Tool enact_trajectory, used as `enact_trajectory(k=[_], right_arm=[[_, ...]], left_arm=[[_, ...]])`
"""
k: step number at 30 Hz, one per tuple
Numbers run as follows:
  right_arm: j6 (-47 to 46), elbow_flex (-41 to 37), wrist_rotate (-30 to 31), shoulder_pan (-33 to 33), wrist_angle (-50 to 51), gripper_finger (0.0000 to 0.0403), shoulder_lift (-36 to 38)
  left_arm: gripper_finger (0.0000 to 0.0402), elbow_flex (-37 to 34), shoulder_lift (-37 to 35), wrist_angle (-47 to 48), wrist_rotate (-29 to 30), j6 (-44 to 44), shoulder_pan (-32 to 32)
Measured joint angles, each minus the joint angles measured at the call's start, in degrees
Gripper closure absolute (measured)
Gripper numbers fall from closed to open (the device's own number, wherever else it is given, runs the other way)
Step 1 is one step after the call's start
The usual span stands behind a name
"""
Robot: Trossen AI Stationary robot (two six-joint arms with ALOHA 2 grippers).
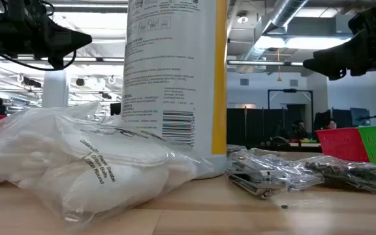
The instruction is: Pick & Place Travel size toiletries
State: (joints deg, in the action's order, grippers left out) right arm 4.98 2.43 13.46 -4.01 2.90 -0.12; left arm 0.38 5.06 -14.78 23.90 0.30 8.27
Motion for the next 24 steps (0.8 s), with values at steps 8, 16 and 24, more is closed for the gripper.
enact_trajectory(k=[8,16,24], right_arm=[[-0.49,0.01,0.01,0.02,0.0,0.0163,0.0],[-0.49,0.01,0.01,0.0,0.02,0.0163,0.01],[-0.49,0.01,0.01,0.0,0.0,0.0163,0.02]], left_arm=[[0.0398,0.0,-0.02,-0.41,0.02,0.0,0.0],[0.0398,0.0,0.0,-1.13,0.02,0.0,0.0],[0.0398,0.0,0.17,-1.17,-0.57,6.65,0.0]])
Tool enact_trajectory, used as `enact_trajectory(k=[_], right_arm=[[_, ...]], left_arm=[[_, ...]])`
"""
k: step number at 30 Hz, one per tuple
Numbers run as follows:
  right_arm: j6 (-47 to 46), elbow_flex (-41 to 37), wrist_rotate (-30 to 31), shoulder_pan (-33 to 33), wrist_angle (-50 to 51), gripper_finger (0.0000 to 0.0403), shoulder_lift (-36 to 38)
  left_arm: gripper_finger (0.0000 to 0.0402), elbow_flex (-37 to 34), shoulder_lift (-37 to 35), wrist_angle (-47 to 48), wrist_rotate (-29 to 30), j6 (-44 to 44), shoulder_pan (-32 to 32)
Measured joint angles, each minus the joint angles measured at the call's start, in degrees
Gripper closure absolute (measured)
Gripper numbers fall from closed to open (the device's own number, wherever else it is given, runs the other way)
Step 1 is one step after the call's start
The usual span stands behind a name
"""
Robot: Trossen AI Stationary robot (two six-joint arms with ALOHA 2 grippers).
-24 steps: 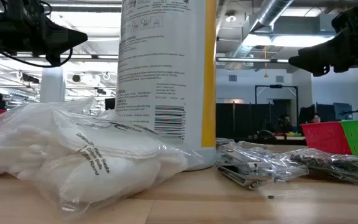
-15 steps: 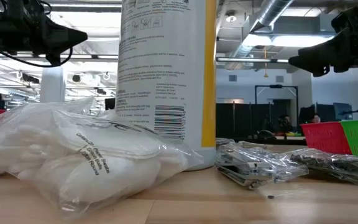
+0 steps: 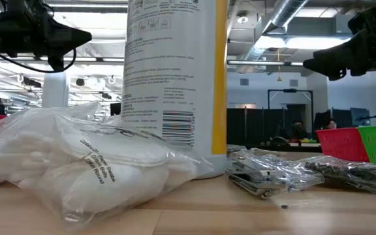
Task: Pick & Place Travel size toiletries
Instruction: Put the white vanity pack into the right red bin
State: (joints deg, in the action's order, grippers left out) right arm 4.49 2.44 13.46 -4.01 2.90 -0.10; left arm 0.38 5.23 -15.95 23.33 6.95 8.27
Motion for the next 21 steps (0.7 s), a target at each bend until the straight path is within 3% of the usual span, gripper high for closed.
enact_trajectory(k=[5,12,21], right_arm=[[0.0,-0.01,0.01,0.0,-0.04,0.0163,-0.02],[-1.61,-0.02,0.01,-0.04,-0.17,0.0163,-0.02],[-3.04,-0.02,0.01,-0.04,-0.28,0.0163,-0.02]], left_arm=[[0.0398,0.0,5.27,0.2,-6.38,2.8,0.02],[0.0395,0.0,20.04,-2.56,-15.15,10.05,0.02],[0.031,0.0,33.85,-13.77,-24.93,16.2,0.05]])
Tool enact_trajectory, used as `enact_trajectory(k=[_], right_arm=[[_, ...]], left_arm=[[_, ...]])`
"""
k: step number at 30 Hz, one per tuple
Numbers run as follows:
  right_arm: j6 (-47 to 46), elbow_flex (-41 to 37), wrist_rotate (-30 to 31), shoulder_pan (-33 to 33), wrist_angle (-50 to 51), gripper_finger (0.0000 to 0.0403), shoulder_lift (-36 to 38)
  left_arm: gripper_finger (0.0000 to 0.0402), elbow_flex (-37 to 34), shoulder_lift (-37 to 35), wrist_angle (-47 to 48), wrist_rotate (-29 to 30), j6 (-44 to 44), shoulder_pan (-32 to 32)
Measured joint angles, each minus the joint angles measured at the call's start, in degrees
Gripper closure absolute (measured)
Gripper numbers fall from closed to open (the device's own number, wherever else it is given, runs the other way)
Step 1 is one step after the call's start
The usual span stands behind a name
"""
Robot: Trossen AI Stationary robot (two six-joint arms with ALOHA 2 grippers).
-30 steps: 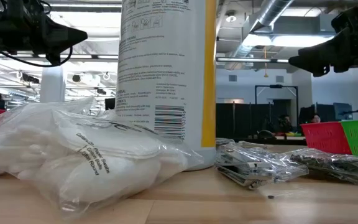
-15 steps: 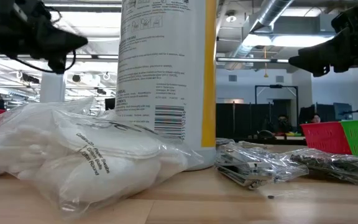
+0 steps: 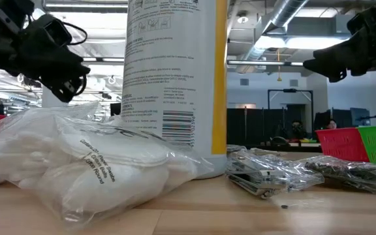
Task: Pick & Place Travel size toiletries
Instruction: Put the white vanity pack into the right red bin
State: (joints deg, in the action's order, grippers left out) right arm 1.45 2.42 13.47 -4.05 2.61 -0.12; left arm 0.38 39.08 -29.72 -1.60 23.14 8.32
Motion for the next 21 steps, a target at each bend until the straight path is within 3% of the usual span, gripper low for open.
enact_trajectory(k=[7,21], right_arm=[[0.0,0.0,0.0,0.0,0.0,0.0163,0.0],[0.0,0.0,0.0,0.0,-0.02,0.0163,0.0]], left_arm=[[0.0274,0.01,6.77,-4.49,-1.75,4.39,3.14],[0.028,6.55,19.72,-5.28,0.02,2.67,12.17]])
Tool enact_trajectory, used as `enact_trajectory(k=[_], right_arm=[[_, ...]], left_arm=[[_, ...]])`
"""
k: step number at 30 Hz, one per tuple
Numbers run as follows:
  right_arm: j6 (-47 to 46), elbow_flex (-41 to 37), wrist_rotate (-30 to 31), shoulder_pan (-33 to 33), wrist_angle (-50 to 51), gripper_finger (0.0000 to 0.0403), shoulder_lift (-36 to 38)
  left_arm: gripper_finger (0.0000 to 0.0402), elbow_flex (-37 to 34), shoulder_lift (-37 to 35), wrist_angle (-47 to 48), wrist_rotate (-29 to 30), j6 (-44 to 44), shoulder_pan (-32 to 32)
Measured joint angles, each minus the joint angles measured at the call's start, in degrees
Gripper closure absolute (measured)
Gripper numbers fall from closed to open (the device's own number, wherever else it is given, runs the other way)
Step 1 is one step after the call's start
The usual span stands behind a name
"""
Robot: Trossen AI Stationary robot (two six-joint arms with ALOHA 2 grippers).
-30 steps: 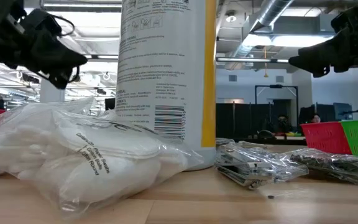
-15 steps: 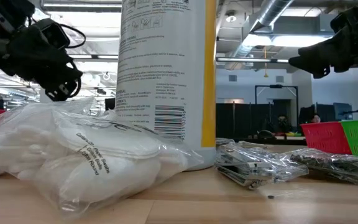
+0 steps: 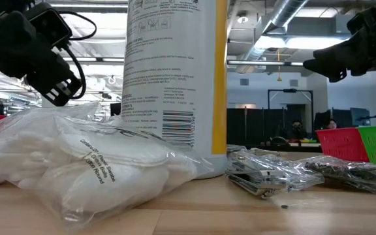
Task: Pick & Place Travel size toiletries
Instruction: Put the white vanity pack into the right red bin
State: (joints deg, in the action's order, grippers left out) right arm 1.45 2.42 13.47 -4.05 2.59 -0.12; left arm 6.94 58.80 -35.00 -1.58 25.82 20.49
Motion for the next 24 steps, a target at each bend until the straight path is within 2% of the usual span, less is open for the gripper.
enact_trajectory(k=[10,24], right_arm=[[0.0,0.0,-0.02,0.0,0.0,0.0163,0.0],[0.0,0.0,-0.02,0.0,0.0,0.0163,0.0]], left_arm=[[0.027,5.44,9.6,-0.03,-0.18,-0.01,1.77],[0.0229,6.56,13.44,0.61,-1.88,1.68,1.71]])
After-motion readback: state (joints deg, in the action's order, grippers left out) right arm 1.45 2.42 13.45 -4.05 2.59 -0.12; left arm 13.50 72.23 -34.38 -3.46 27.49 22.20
